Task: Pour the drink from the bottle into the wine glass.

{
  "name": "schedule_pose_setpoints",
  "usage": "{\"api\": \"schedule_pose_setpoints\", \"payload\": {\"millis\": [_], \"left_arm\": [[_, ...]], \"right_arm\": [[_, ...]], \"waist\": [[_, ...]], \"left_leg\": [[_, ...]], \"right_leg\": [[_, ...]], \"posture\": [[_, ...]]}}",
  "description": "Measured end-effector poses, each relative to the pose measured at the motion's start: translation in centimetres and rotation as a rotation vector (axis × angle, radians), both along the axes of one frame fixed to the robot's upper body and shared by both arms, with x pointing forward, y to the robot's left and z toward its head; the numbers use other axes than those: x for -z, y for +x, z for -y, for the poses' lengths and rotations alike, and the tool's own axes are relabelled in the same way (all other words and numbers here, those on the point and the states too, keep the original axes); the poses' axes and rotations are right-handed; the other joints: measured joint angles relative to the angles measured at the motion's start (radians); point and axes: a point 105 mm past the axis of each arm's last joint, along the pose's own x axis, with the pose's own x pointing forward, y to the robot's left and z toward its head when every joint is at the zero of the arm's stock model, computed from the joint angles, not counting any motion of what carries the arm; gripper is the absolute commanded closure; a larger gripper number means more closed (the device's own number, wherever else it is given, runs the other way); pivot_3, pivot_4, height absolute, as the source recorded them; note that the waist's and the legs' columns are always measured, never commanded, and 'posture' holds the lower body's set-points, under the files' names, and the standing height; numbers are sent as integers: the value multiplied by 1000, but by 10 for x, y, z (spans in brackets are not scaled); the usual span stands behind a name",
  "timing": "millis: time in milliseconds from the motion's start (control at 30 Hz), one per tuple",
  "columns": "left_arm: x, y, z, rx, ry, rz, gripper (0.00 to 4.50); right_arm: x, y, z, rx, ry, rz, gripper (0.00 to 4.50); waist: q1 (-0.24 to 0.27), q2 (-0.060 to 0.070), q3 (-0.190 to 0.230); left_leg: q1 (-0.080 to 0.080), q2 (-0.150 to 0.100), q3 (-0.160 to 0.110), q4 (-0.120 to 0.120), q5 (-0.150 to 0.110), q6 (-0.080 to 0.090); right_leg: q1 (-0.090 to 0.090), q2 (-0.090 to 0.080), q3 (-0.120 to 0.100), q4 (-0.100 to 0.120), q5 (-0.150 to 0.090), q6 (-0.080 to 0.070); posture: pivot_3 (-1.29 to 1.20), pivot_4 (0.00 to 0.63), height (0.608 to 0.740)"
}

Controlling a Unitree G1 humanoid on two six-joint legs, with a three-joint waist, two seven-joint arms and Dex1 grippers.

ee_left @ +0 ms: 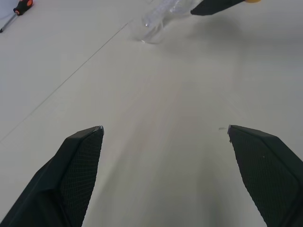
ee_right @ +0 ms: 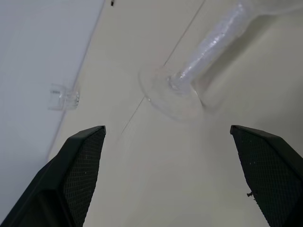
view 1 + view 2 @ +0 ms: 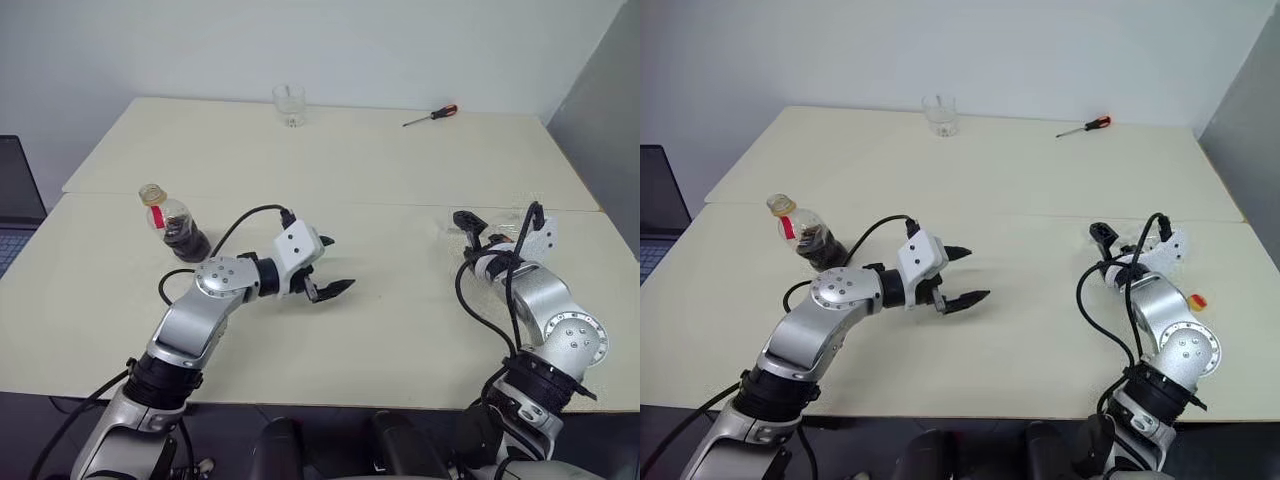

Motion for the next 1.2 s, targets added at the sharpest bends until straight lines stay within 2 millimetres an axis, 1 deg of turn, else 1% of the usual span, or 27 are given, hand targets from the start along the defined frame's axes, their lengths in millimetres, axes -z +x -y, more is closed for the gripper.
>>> {"api": "schedule_pose_setpoints", "payload": {"millis": [67,233,300,433,600,1033,1133,1200], "left_arm": [[1,0,0,0,5,0,24],[1,0,-1,-1,11,0,24],[1,0,-1,-2,10,1,24],[0,1,0,-9,1,5,24],[0,2,-1,-13,0,6,24],[-2,1,-1,-23,0,10,24],[-3,0,-1,-29,1,15,0],[-2,-1,-2,-31,2,10,0]], "right_arm": [[-1,6,2,22,40,-12,0],[-10,24,18,92,97,5,0],[-6,29,21,105,111,-4,0],[10,35,22,115,139,-59,0],[18,42,25,118,162,-75,0],[16,71,33,191,135,-44,0],[18,74,35,219,132,-44,572],[21,74,37,232,120,-53,1255]], "waist": [[-2,0,0],[-3,1,0],[-4,1,0],[-4,1,1],[-4,2,1],[-5,2,1],[-5,2,1],[-4,2,1]], "left_leg": [[0,0,0,0,0,0],[0,0,0,0,0,0],[0,0,0,0,0,0],[0,0,0,-1,0,0],[0,0,0,-1,0,0],[0,0,1,0,0,0],[0,0,1,0,0,0],[0,0,1,0,0,0]], "right_leg": [[0,0,0,0,0,0],[0,0,0,0,0,0],[0,0,1,0,0,0],[0,0,2,0,0,0],[0,0,2,0,0,0],[1,0,2,0,0,0],[1,0,2,0,0,0],[1,0,2,0,0,0]], "posture": [[0,150,740],[0,150,740],[0,150,740],[0,150,740],[0,150,740],[0,150,740],[0,150,740],[0,150,740]]}}
